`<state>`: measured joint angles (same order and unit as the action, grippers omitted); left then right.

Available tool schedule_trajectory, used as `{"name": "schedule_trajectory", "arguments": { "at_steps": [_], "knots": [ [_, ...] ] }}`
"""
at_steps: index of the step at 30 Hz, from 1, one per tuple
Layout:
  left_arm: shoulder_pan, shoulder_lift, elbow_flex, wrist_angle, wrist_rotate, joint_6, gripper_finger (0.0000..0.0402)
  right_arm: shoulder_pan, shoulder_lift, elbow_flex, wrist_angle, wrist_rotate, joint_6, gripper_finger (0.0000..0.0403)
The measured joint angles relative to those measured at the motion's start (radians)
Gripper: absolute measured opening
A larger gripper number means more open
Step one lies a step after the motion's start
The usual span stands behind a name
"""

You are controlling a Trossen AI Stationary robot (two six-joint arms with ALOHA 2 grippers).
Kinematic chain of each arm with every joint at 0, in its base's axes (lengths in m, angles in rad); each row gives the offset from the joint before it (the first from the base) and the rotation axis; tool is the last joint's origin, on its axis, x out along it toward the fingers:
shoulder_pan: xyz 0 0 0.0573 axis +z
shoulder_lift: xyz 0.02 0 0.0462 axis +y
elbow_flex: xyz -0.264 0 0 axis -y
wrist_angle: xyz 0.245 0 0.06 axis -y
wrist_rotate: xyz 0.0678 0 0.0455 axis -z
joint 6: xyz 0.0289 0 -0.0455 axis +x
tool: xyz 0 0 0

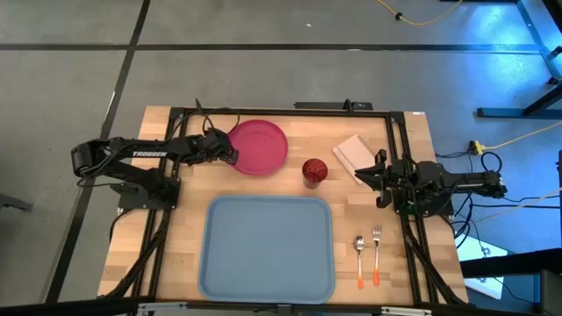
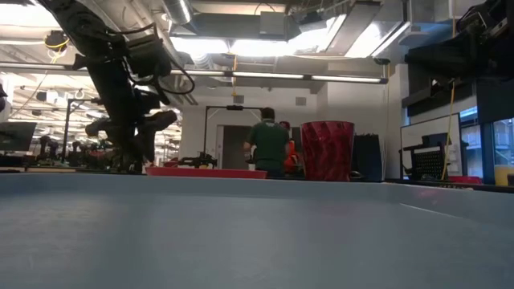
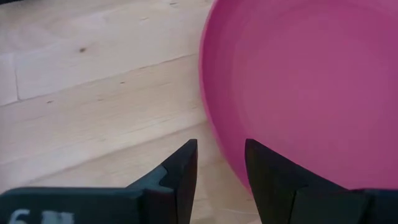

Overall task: Pick and place plate/cup/fork/spoon on tray
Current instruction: Put the pink plate on the blue tray

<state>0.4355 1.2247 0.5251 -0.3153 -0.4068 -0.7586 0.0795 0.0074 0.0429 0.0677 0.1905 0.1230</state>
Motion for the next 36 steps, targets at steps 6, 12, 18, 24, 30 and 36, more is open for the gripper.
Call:
{"name": "schedule_trajectory", "arguments": {
  "at_steps": [6,12,18,24,30,36],
  "knots": [
    [-0.046,0.062,0.000,0.011,-0.017,-0.054,0.0128,0.000,0.000,0.000,0.000,0.000,0.000,0.0057],
    [-0.073,0.158,0.000,0.091,-0.021,-0.071,0.0128,0.000,0.000,0.000,0.000,0.000,0.000,0.0057],
    [-0.071,0.198,0.000,0.128,-0.021,-0.071,0.0128,0.000,0.000,0.000,0.000,0.000,0.000,0.0057],
    [-0.071,0.198,0.000,0.126,-0.024,-0.071,0.0119,0.000,0.000,0.000,0.000,0.000,0.000,0.0057],
    [-0.071,0.198,0.000,0.127,-0.035,-0.070,0.0103,0.000,0.000,0.000,0.000,0.000,0.000,0.0057],
    [-0.071,0.198,0.000,0.126,-0.043,-0.069,0.0085,0.000,0.000,0.000,0.000,0.000,0.000,0.0057]
  ]
}}
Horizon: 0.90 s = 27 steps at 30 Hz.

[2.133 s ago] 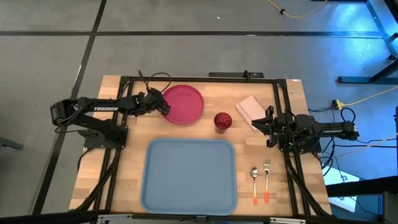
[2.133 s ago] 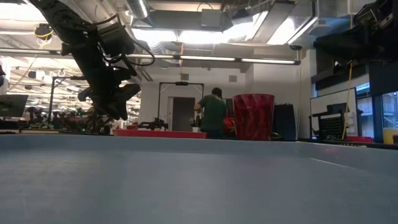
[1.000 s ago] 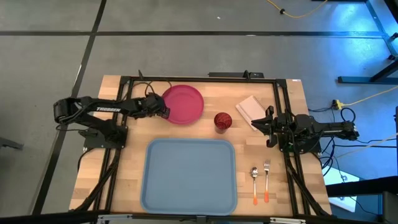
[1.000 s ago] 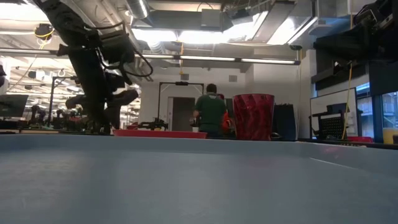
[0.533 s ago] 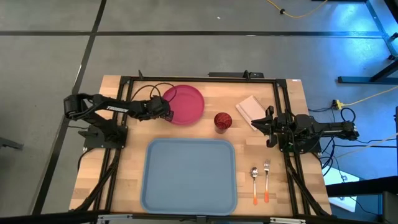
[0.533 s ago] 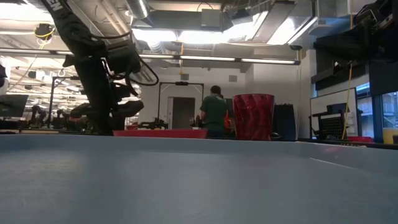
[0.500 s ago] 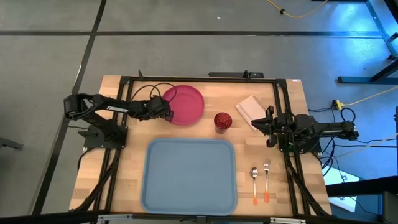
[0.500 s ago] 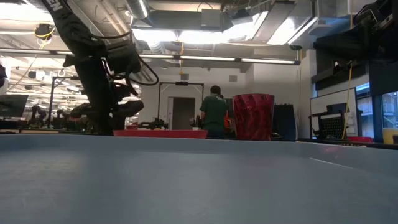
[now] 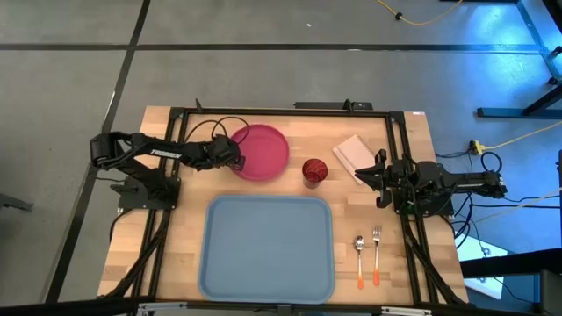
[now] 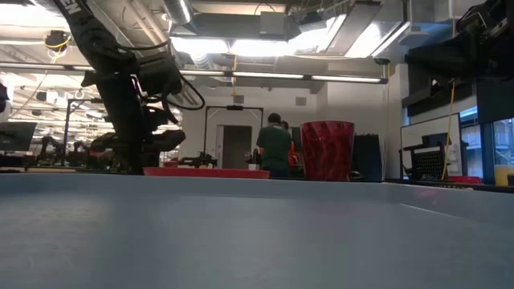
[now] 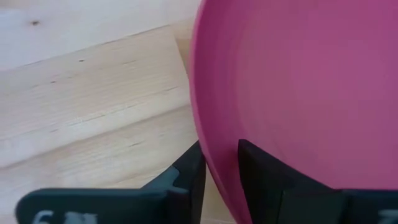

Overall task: Pick and place plate/cup/fork/spoon on tray
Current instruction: Put the pink plate on the blue tray

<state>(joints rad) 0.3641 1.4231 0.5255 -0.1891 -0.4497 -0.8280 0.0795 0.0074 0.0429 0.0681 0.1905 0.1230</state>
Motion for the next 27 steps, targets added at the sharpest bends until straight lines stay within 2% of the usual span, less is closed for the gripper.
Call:
{"name": "schedule_trajectory", "arguments": {
  "at_steps": [20,27],
  "knots": [
    [0.000,-0.006,0.002,0.027,-0.054,0.033,0.0007,0.000,0.000,0.000,0.000,0.000,0.000,0.0057],
    [0.002,-0.121,0.002,0.013,-0.124,0.096,0.0002,0.000,0.000,0.000,-0.001,0.000,0.000,0.0057]
  ]
}}
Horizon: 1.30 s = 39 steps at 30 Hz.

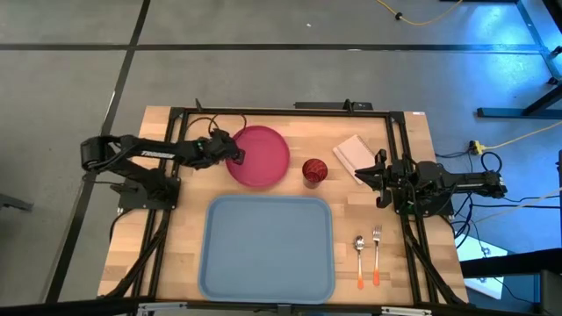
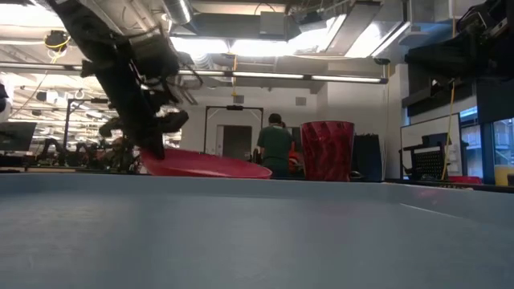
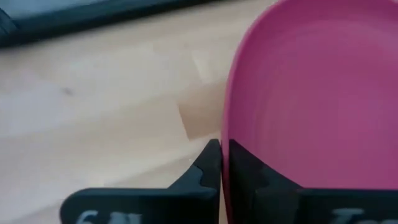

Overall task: Pick and place plate/cup/fork/spoon on tray
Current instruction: Put the pink plate on the blue tray

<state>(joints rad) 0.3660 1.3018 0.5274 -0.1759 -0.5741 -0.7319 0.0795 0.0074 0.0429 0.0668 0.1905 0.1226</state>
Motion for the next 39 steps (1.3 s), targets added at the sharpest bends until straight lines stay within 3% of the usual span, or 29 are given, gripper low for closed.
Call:
{"name": "schedule_trajectory", "arguments": {
  "at_steps": [6,11,20,25,32,39],
  "knots": [
    [0.000,-0.174,-0.001,-0.049,-0.010,0.088,0.0001,0.000,0.000,0.000,-0.007,0.000,0.000,0.0057],
    [-0.010,-0.310,-0.002,-0.144,0.062,0.090,0.0001,0.000,0.000,0.000,-0.011,0.000,0.000,0.0057],
    [-0.098,-0.450,-0.002,-0.170,0.124,0.079,0.0001,0.000,0.000,0.000,-0.012,0.000,0.004,0.0057],
    [-0.193,-0.440,-0.002,-0.166,0.223,-0.014,0.0000,0.000,0.000,0.000,-0.012,0.000,0.004,0.0057],
    [-0.429,-0.282,-0.001,-0.131,0.245,-0.244,0.0002,0.000,0.000,0.000,-0.013,0.000,0.004,0.0057],
    [-0.640,-0.087,-0.001,0.188,0.229,-0.318,0.0006,0.000,0.000,0.000,-0.013,0.000,0.002,0.0057]
  ]
}}
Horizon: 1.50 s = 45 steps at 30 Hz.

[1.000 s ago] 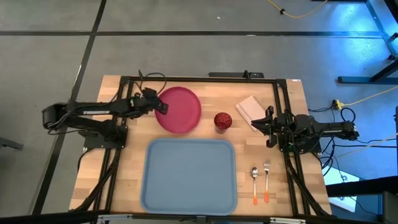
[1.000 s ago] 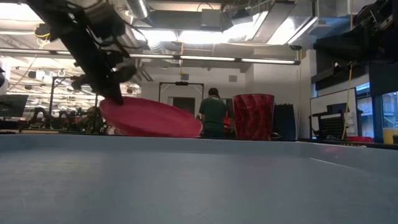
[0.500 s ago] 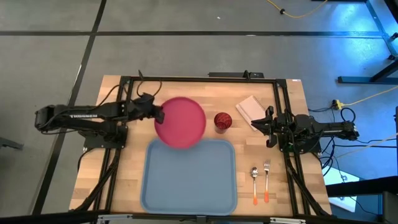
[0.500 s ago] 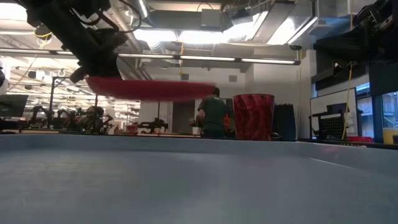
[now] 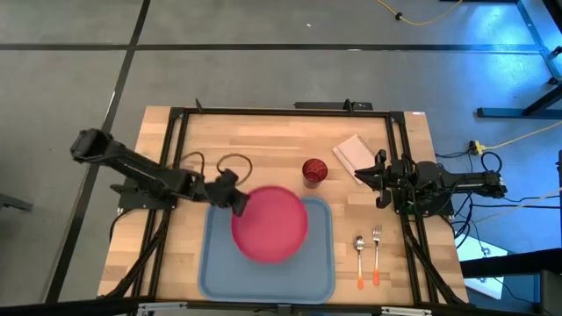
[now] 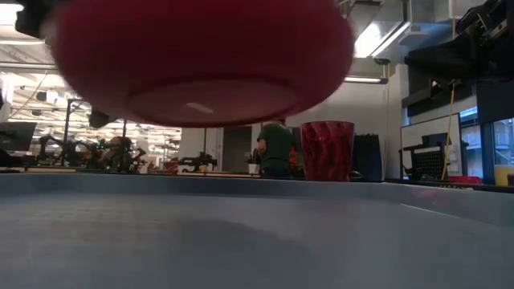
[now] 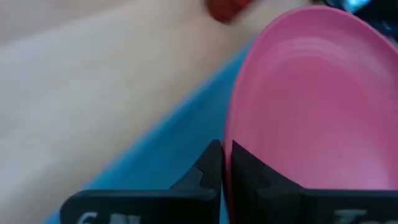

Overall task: Pick and place plate/cup/fork/spoon on tray
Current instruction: Put the pink plate on the blue tray

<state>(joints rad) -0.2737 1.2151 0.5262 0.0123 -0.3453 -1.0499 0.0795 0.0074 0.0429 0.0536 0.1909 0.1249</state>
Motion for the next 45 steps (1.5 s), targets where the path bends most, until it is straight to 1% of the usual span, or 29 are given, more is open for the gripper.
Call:
{"name": "schedule_trajectory", "arguments": {
  "at_steps": [3,6,12,17,23,26,33,35,39,45],
  "knots": [
    [0.000,0.036,0.000,0.038,0.094,0.098,0.0007,0.000,0.000,0.000,0.000,0.000,-0.001,0.0057],
    [-0.002,0.062,0.000,0.023,0.140,0.112,0.0007,0.000,0.000,0.000,0.000,0.000,0.002,0.0057],
    [-0.001,0.119,0.000,0.041,0.148,0.116,0.0008,0.000,0.000,0.000,0.000,0.000,0.000,0.0057],
    [-0.007,0.199,0.000,0.092,0.213,0.116,0.0008,0.000,0.000,0.000,0.000,0.000,-0.002,0.0057],
    [-0.005,0.276,0.000,0.191,0.210,0.124,0.0009,0.000,0.000,0.000,0.000,0.000,-0.002,0.0057],
    [0.009,0.281,0.000,0.220,0.206,0.179,0.0009,0.000,0.000,0.000,0.000,0.000,-0.002,0.0057],
    [0.025,0.281,0.000,0.351,0.200,0.295,0.0009,0.000,0.000,0.000,0.000,0.000,0.001,0.0057],
    [0.025,0.281,0.000,0.351,0.209,0.293,0.0009,0.000,0.000,0.000,0.000,0.000,0.001,0.0057],
    [0.025,0.281,0.000,0.350,0.269,0.274,0.0009,0.000,0.000,0.000,0.000,0.000,0.001,0.0057],
    [0.025,0.281,0.000,0.345,0.250,0.275,0.0011,0.000,0.000,0.000,0.000,0.000,0.001,0.0057]
  ]
}}
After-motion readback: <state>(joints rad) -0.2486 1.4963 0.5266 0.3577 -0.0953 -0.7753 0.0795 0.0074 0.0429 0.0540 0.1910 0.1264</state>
